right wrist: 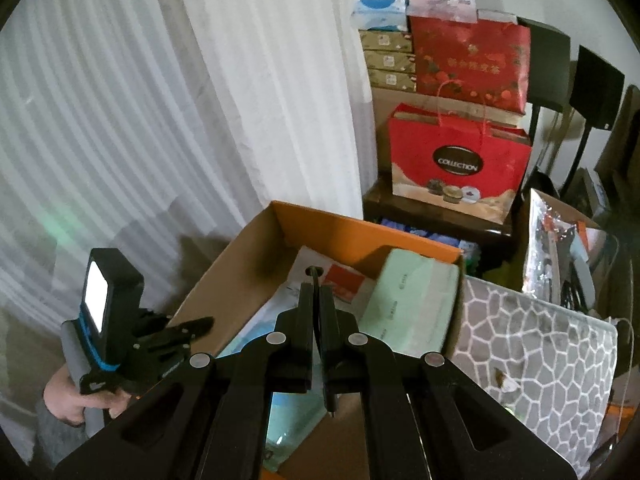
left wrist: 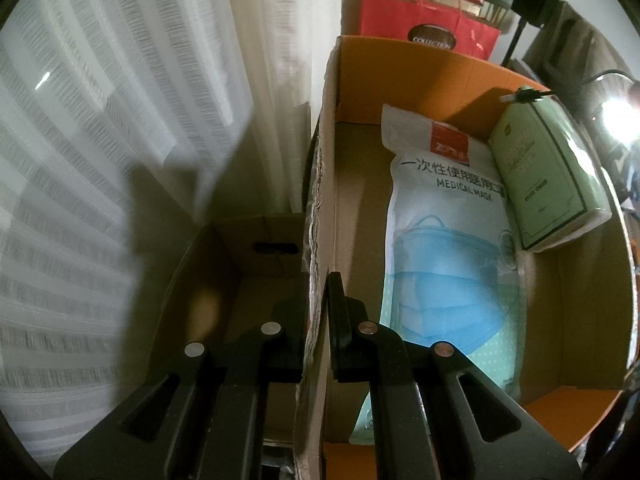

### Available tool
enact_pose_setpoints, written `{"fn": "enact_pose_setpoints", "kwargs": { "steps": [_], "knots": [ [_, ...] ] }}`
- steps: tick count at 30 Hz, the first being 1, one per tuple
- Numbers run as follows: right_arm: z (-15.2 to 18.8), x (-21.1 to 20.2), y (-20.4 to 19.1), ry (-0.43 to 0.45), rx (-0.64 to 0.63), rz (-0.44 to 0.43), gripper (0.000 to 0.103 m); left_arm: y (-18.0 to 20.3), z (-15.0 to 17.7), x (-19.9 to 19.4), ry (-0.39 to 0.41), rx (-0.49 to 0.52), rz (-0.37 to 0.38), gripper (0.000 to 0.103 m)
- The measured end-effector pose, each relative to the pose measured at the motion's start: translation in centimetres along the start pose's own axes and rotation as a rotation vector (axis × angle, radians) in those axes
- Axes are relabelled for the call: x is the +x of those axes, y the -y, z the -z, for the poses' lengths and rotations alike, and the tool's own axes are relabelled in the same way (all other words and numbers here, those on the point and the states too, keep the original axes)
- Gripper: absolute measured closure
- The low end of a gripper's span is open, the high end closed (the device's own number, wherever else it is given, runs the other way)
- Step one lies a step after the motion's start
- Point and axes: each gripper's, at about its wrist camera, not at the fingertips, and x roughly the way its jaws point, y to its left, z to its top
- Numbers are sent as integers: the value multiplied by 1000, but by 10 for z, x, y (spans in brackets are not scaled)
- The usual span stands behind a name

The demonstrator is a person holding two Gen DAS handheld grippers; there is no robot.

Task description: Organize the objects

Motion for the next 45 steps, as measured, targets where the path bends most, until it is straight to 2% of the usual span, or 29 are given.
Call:
{"fn": "enact_pose_setpoints", "kwargs": {
  "steps": [19,41,45],
  "knots": [
    [0,74,-34,-75,-49,-41,101,0,0,0,-1,-7,3,96],
    [5,111,-51,-136,-108,-10,101,-2,0,1,0,-13,9,96],
    [7,115,-49,-150,-110,11,96,-2,0,2,-4,-14,12,96]
  ]
}}
